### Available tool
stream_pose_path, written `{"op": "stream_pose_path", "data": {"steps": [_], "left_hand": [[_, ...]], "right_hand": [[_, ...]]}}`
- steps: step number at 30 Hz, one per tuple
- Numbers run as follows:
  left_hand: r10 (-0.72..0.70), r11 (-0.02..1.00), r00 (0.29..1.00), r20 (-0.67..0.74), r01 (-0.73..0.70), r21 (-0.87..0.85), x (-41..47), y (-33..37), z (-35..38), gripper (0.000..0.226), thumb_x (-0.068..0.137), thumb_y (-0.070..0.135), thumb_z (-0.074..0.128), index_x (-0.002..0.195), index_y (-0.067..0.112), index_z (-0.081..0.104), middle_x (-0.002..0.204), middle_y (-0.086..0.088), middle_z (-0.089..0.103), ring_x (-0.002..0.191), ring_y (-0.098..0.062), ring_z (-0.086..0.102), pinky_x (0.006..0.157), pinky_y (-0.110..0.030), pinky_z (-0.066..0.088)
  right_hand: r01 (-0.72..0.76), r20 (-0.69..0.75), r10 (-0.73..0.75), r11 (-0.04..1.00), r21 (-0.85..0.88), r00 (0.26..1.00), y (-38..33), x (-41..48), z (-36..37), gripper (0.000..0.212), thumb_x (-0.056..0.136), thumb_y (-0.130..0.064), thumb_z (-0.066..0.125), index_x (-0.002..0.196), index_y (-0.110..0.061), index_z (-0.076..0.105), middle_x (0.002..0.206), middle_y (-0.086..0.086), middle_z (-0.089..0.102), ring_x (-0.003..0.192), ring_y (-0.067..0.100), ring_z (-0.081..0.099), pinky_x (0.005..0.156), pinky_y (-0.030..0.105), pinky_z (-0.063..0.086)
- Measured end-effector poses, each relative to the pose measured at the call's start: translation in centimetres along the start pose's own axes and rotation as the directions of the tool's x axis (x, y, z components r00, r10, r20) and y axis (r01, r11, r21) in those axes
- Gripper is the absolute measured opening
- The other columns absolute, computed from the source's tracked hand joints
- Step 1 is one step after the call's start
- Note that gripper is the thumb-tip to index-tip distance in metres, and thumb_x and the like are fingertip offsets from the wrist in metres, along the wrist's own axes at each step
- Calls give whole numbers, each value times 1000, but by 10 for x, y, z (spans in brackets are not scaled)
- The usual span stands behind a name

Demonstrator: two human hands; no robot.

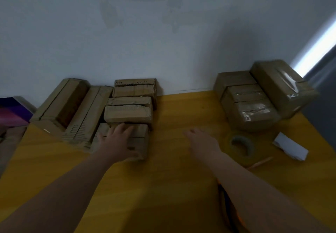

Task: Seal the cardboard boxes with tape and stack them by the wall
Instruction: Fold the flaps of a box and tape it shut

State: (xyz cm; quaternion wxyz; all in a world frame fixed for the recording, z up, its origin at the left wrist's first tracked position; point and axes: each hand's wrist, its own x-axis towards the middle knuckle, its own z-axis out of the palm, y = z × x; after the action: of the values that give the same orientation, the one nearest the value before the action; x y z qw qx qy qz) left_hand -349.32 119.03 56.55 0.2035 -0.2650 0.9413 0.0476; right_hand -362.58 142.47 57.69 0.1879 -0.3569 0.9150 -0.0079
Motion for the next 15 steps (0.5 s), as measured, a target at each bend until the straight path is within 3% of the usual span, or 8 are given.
{"op": "stream_pose_path", "data": {"steps": [4, 11, 15], "left_hand": [[9, 999, 995, 95, -5, -45, 6, -29, 12, 107, 66, 79, 59, 148, 49, -3, 159, 1, -16, 145, -35, -10, 108, -67, 19], [177, 979, 983, 51, -181, 89, -6, -19, 26, 102, 72, 80, 50, 146, 49, -12, 159, 0, -19, 145, -39, -9, 106, -65, 24], [288, 949, 956, 49, -292, 121, -27, 9, 38, 99, 76, 76, 51, 144, 51, -16, 158, 1, -23, 145, -39, -11, 107, -67, 21]], "right_hand": [[-69, 38, 66, 994, 86, 997, -32, -9, 19, 58, 96, -19, 53, 149, -27, 30, 147, 1, 37, 138, 24, 30, 103, 41, 40], [-265, 70, 256, 946, 186, 964, -42, -40, 51, 57, 97, -25, 54, 150, -29, 32, 148, 3, 40, 135, 25, 37, 102, 38, 41], [-369, 81, 360, 901, 230, 929, -31, -63, 68, 54, 98, -26, 53, 149, -27, 35, 148, 2, 39, 134, 24, 38, 94, 37, 48]]}}
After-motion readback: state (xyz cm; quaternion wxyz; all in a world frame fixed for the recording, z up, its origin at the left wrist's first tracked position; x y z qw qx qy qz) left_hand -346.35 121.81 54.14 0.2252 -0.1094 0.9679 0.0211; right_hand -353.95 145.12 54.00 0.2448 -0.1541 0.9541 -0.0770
